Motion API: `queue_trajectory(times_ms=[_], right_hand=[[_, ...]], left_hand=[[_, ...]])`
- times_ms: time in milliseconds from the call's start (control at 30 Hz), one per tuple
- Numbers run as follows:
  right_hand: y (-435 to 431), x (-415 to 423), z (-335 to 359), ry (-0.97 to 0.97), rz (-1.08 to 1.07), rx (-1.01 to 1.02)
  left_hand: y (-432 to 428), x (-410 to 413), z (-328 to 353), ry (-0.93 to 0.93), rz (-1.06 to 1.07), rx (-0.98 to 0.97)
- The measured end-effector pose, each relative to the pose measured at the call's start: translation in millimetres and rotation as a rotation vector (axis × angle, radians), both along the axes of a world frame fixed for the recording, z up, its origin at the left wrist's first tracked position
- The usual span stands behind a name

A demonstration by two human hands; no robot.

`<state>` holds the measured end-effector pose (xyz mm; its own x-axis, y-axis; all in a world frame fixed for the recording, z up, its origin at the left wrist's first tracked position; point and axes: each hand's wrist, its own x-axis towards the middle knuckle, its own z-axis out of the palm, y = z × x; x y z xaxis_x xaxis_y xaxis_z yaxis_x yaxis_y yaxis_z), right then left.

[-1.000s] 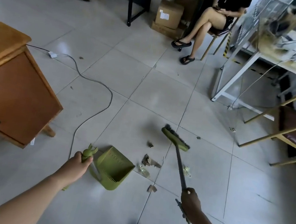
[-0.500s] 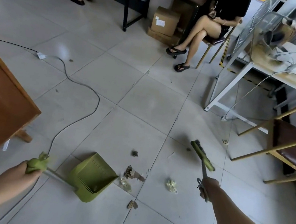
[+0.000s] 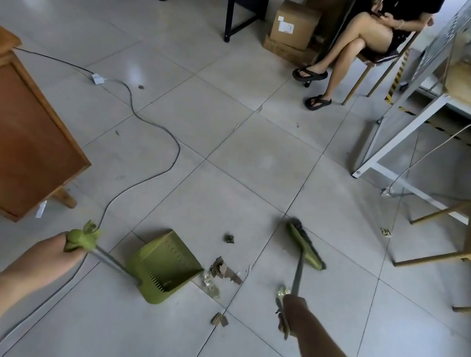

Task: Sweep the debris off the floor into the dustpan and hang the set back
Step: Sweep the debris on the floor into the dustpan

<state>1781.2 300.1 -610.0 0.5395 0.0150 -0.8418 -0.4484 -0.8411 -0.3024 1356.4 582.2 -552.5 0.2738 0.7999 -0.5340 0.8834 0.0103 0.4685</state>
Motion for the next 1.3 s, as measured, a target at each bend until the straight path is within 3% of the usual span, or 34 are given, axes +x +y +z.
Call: queue_trajectory(times_ms=[233, 467, 767, 933, 1100, 1300], right_hand=[[11.6, -97.2, 6.3, 0.108, 0.039, -0.022], [11.6, -168.3, 14.1, 0.135, 0.003, -0.008], [-9.7, -271.0, 9.7, 0.098, 0.202, -0.006], [-31.2, -263.6, 35.3, -0.045, 0.103, -0.001], [-57.6, -241.9, 67.3, -0.144, -0.018, 0.046], [-81.7, -197.6, 92.7, -0.207, -0.048, -0.009]], left_hand=[[-20.4, 21.0, 41.1, -0.077, -0.028, -0.03], [-24.3, 16.5, 45.1, -0.002, -0.06, -0.066], [-24.7, 23.0, 48.1, 0.091, -0.102, -0.039], [-37.9, 24.6, 61.8, 0.139, -0.067, 0.072], [-46.6, 26.8, 79.5, 0.088, -0.168, 0.159], [-62.0, 11.1, 64.9, 0.017, -0.19, -0.202]])
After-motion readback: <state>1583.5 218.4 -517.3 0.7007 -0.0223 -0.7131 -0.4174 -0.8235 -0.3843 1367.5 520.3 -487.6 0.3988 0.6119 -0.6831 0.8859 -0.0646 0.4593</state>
